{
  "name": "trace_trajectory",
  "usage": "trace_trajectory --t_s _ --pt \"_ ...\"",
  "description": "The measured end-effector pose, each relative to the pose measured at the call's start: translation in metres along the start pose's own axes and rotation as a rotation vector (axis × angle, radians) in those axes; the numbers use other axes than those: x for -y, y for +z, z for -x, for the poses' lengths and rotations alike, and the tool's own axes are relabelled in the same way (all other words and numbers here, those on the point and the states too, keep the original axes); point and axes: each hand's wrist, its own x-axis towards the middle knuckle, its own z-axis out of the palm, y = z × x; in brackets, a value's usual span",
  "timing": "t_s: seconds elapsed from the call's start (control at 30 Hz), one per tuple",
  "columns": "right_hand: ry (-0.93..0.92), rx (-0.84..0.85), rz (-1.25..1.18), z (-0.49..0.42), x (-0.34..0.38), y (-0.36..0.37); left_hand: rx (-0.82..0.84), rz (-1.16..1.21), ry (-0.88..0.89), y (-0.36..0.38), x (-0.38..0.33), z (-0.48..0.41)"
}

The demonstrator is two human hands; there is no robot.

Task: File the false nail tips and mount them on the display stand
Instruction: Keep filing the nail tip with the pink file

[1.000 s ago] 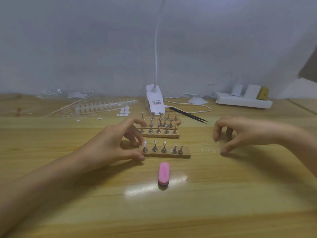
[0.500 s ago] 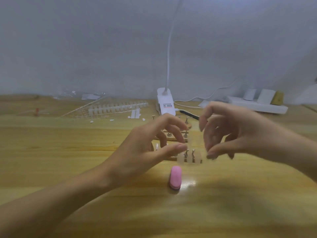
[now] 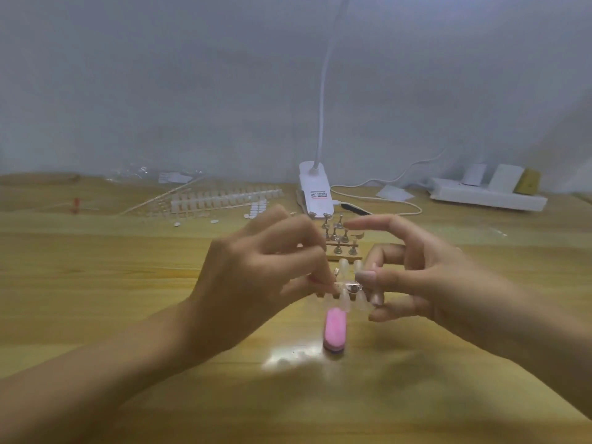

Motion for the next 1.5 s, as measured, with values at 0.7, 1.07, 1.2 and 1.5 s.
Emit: trace_trajectory --t_s 0.7,1.07,1.2,1.5 --pt "0.219 -0.146 0.930 -0.020 -0.005 -0.105 0.266 0.735 -0.606 0.010 0.022 0.013" --pt "-0.162 0.338 0.897 -0.010 -0.027 -0.031 0.549 0.826 -0.580 0.001 0.043 0.017" --pt "-0.273 0.225 0.979 -0.015 -0.038 -0.028 0.586 0.773 -0.543 0.002 0.045 0.020" --pt "-0.482 0.040 1.072 -0.016 -0.048 -0.025 0.488 0.640 -0.565 0.006 0.046 0.021"
